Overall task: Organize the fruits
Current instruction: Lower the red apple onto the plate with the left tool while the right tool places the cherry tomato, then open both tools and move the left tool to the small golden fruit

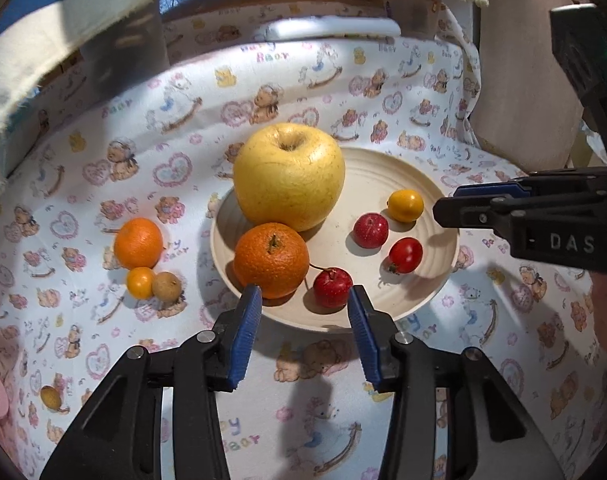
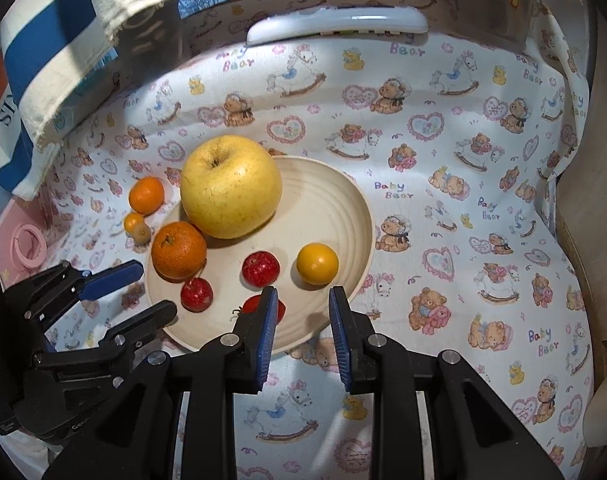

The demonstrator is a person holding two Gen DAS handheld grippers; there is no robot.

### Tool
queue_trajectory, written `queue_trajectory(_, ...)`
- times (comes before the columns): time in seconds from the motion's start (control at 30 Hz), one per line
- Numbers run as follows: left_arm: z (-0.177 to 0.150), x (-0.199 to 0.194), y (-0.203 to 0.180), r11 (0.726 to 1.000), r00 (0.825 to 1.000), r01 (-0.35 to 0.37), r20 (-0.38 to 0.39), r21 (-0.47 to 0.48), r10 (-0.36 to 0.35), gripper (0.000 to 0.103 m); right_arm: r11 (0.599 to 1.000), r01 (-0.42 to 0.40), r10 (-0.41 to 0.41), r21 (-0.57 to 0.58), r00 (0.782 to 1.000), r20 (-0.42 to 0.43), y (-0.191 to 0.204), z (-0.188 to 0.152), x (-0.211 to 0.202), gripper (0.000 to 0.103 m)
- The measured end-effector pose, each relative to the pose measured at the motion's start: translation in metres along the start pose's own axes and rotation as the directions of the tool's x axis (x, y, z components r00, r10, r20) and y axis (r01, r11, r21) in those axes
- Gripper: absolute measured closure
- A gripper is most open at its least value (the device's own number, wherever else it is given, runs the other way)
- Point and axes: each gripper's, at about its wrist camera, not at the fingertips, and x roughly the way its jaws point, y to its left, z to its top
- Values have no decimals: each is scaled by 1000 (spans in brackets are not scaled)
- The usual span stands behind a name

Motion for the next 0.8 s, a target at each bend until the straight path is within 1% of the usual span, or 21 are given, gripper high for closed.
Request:
queue_trajectory(0.03,0,-5,2,1000,1000,-4,19,-4,5,59,1000,-2,2,-1,1000,11,0,0,-2,75)
queue_trajectory(0.13,-2,-24,10,1000,996,-23,90,-18,24,49,1000,-3,3,-1,999,49,2,2,-10,75)
queue_trajectory(0.2,-4,-40,17,999,987,-44,152,-27,48,37,1000,-5,5,-2,997,79,2,2,-15,74)
queue_trajectory(0.23,-5,-49,21,998,980,-56,189,-35,62,34,1000,-8,8,-2,996,92,3,2,-17,71)
queue_trajectory(0.3,-7,-64,28,996,965,-75,250,-51,85,19,1000,-14,14,-1,991,132,4,2,-24,58)
queue_trajectory(0.33,-8,-72,31,995,957,-87,271,-56,99,16,1000,-10,9,0,988,153,5,2,-27,48)
queue_trajectory(0.37,-9,-78,33,994,951,-95,289,-55,107,12,1000,-1,1,2,984,180,6,2,-31,43)
queue_trajectory(0.43,-14,-92,38,992,933,-110,337,-64,125,6,1000,3,-2,-1,976,217,9,2,-38,39)
queue_trajectory(0.47,-17,-99,41,990,922,-118,362,-77,138,0,1000,-3,4,-6,972,233,10,2,-41,34)
queue_trajectory(0.5,-20,-105,43,989,912,-121,384,-88,146,0,1000,-11,13,-8,967,255,12,1,-45,30)
queue_trajectory(0.53,-22,-110,46,988,904,-122,401,-95,150,0,1000,-15,16,-4,960,280,13,0,-48,22)
queue_trajectory(0.57,-23,-112,47,988,900,-126,407,-92,153,0,1000,-13,12,2,952,307,13,-1,-51,13)
queue_trajectory(0.6,-24,-114,48,986,896,-143,412,-85,165,0,1000,-11,8,7,945,326,14,-2,-53,11)
queue_trajectory(0.63,-27,-117,49,982,887,-166,421,-86,187,0,1000,-7,2,11,938,347,14,-3,-56,10)
queue_trajectory(0.67,-29,-119,51,980,880,-179,431,-90,201,0,1000,-1,-2,10,930,367,15,-4,-59,9)
queue_trajectory(0.7,-31,-120,53,979,876,-182,438,-91,203,0,1000,3,-5,6,928,373,16,-4,-60,9)
queue_trajectory(0.73,-33,-121,55,979,875,-179,440,-94,202,0,1000,11,-10,-2,925,379,18,-4,-60,8)
queue_trajectory(0.8,-35,-120,59,979,879,-178,431,-100,204,0,999,29,-19,-19,918,396,22,-6,-61,7)
